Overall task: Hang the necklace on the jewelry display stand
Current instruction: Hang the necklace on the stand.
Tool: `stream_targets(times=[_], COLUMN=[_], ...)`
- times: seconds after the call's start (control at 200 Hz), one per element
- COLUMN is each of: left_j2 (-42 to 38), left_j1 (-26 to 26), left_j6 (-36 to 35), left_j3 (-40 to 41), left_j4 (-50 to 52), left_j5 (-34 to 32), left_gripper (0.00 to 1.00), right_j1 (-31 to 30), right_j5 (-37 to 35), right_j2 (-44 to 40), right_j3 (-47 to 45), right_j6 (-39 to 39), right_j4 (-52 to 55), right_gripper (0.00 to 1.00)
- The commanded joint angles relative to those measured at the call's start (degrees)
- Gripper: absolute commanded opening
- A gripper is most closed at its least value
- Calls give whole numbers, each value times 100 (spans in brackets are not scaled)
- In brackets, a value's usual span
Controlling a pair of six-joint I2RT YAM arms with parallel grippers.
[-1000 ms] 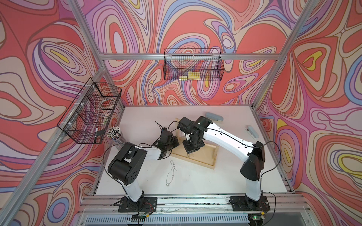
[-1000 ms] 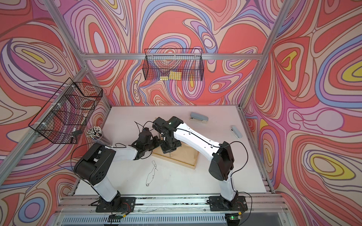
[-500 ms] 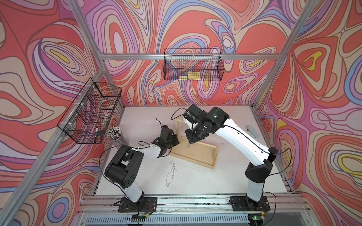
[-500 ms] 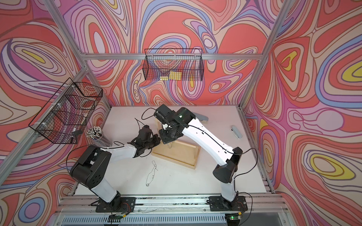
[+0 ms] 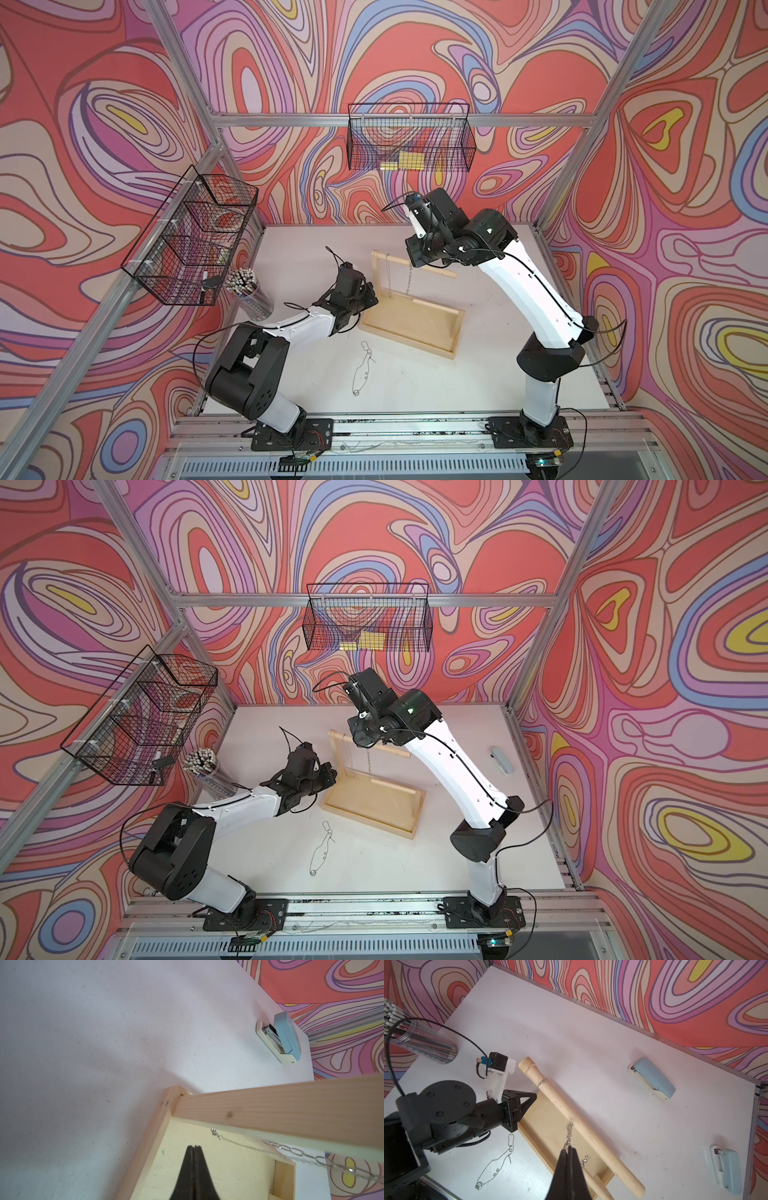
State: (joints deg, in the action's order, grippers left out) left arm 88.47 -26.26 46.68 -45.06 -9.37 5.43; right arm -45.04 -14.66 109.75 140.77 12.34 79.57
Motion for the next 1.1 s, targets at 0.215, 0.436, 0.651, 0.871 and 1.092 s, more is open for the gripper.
stream_targets(times=[0.215, 0.436, 0.651, 0.871, 1.092], left_j2=[-182, -160, -158, -168, -165], left_j1=[-4, -4, -5, -8, -6], left_j6=[-115, -93, -97, -124, -159], left_j3=[-95, -12, -3, 2, 6], left_j4=[317, 257, 276, 339, 415], left_j5=[-170, -157, -156, -179, -205], left_gripper=[0, 0, 0, 0, 0], right_j1=[239, 360, 663, 1030, 1032], right_j5=[-607, -924, -1098, -1044, -566], right_j2=[20, -134, -126, 15, -166], right_j3=[517, -38, -306, -583, -1403], right_j6=[-858, -1106, -1114, -1031, -891], right_j4=[-1174, -2107, -2661, -2792, -3126], right_gripper=[0, 0, 0, 0, 0])
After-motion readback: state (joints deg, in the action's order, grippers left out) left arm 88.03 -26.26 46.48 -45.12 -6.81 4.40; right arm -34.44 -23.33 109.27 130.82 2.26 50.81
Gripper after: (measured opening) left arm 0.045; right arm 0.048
